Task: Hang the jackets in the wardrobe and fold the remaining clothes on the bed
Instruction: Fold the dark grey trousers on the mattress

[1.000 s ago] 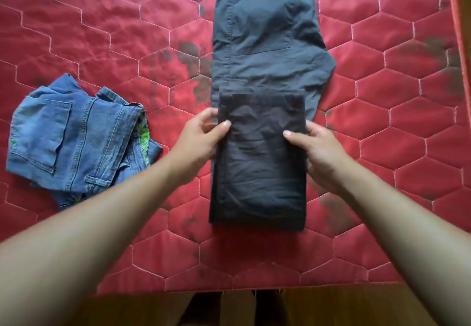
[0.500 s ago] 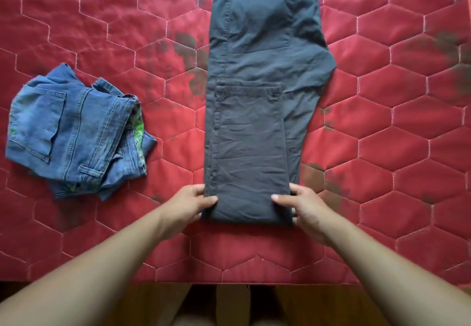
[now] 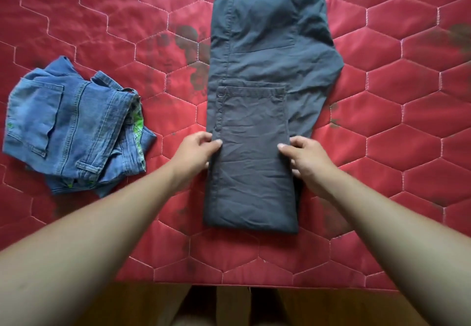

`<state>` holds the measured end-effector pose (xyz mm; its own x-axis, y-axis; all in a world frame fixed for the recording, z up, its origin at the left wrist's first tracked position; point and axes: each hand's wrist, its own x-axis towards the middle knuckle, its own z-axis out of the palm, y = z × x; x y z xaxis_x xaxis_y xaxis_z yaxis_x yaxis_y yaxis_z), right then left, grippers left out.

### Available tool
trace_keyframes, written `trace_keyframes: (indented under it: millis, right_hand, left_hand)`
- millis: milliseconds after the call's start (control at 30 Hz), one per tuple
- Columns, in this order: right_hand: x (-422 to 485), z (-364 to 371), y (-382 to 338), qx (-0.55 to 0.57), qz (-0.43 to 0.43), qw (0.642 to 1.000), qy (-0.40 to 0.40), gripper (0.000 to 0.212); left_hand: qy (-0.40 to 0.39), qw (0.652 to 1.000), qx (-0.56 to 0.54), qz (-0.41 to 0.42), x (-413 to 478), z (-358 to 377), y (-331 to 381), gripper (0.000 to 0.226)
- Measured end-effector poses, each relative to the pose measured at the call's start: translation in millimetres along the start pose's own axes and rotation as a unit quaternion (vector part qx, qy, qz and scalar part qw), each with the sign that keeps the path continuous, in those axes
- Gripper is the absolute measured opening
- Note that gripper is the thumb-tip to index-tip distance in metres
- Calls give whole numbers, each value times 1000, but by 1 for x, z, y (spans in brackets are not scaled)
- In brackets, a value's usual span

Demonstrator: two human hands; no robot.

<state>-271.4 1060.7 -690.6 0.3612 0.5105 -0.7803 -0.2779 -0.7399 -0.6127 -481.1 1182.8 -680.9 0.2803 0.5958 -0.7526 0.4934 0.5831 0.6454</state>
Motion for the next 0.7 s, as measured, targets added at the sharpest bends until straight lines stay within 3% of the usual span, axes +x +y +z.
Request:
trace_keyframes:
  millis: [67, 167, 300, 400, 467, 533, 600, 700]
  right_hand:
    - [21, 5, -20, -27, -35, 999, 22, 9]
    - [37, 15, -45, -52, -80, 993, 72, 13]
    - [45, 15, -90, -11, -151, 983, 102, 12]
    - [63, 5, -141, -17, -194, 970, 142, 10]
    - [72, -1, -161, -13, -129, 984, 118, 21]
    - [70, -3, -157, 0, -13, 1000, 29, 19]
    - [58, -3, -129, -12, 64, 997, -27, 19]
    - [27, -8, -62, -13, 100, 994, -40, 18]
  left_hand:
    - [24, 999, -13, 31, 21, 5, 20, 8]
    - [11, 996, -29, 82, 36, 12, 41, 23]
    - [33, 982, -39, 180, 48, 11, 81, 30]
    - [48, 979, -54, 190, 74, 4, 125, 38]
    - [47, 987, -28, 149, 87, 1, 139, 51]
    - [37, 994, 0, 104, 89, 4, 132, 55]
    - [35, 997, 12, 61, 73, 6, 106, 52]
    - [6, 1000, -28, -12, 31, 2, 47, 32]
